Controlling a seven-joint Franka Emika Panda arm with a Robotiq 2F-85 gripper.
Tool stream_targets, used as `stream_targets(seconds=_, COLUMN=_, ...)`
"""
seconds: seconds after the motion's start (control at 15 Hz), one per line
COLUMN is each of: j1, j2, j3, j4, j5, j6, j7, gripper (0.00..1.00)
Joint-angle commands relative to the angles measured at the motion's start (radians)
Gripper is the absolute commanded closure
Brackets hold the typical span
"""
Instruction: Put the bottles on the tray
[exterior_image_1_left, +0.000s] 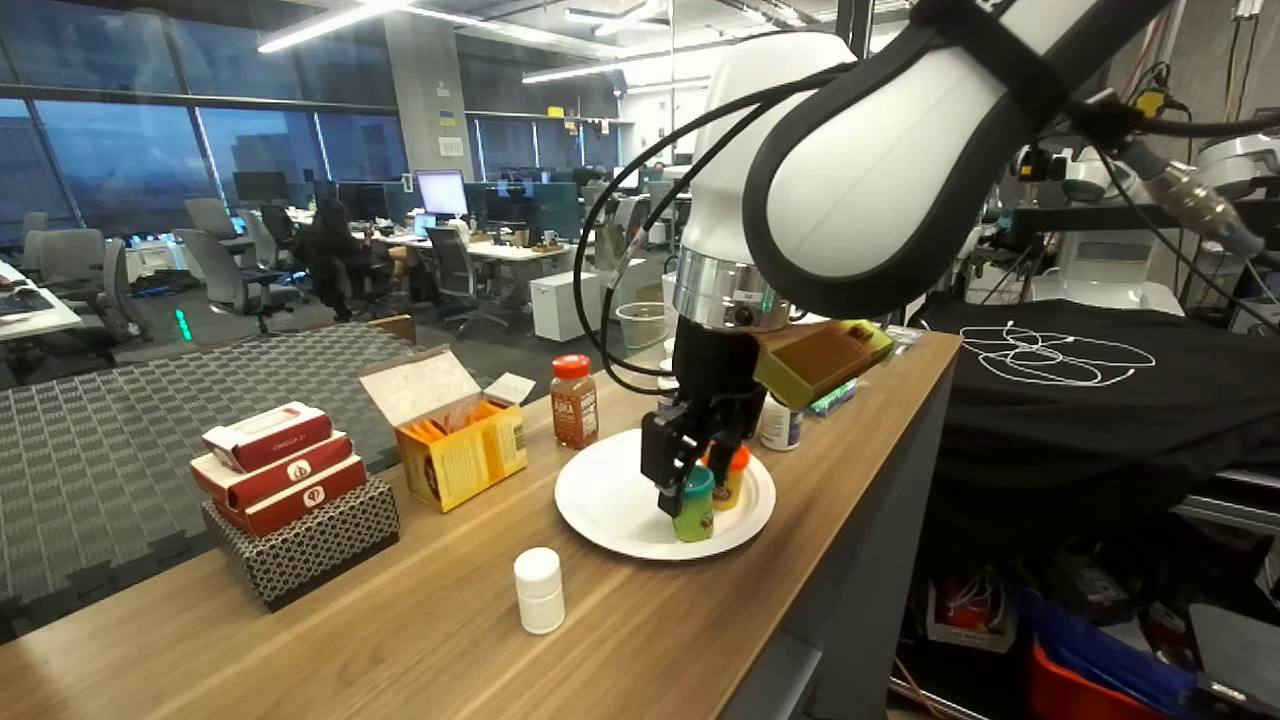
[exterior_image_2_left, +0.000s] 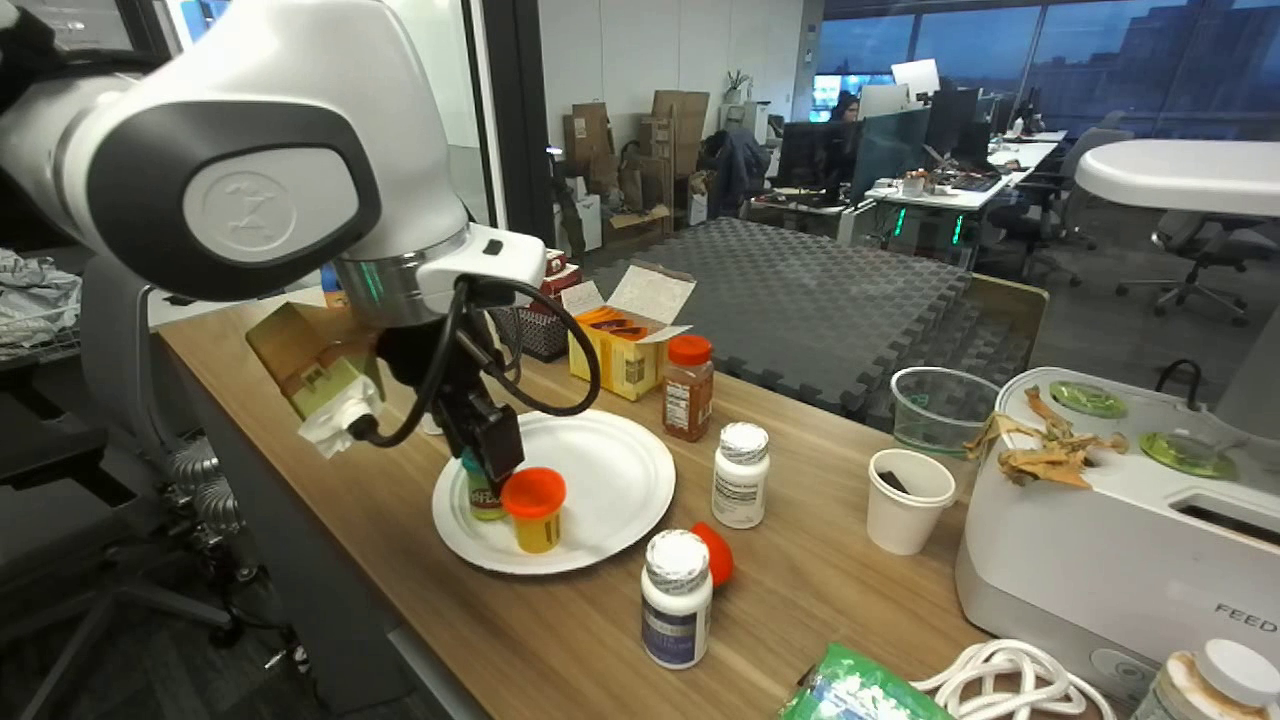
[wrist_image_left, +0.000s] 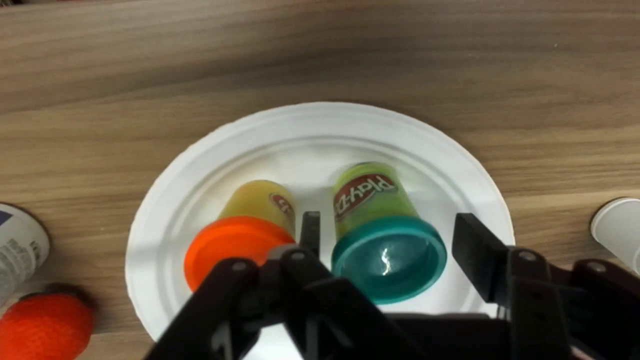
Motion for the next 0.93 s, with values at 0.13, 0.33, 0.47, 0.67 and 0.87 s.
stream_targets(seconds=0.13, j1=-0.003, j2=-0.011, j3=0.015, j4=0.007, j5=0.004, j6=0.017, j7=-0.036, gripper=0.00)
stream_targets(seconds=0.33, j1=-0.006, j2=-0.026, j3=0.024, j4=0.005, j5=0.015, j6=0.017, j7=-0.052, gripper=0.00)
stream_targets(seconds=0.47, j1=-0.006, j2=-0.040, j3=0.030, j4=0.004, j5=0.021, j6=0.019, j7=-0.062, gripper=0.00)
stream_targets(seconds=0.67, j1=0.003, j2=-0.058, j3=0.028, j4=0.012, j5=-0.003, j6=0.030, j7=-0.053, gripper=0.00)
stream_targets(seconds=0.87, j1=0.001, j2=-0.057, j3=0.048, j4=0.060, j5=0.029, j6=-0.013, j7=-0.069, gripper=0.00)
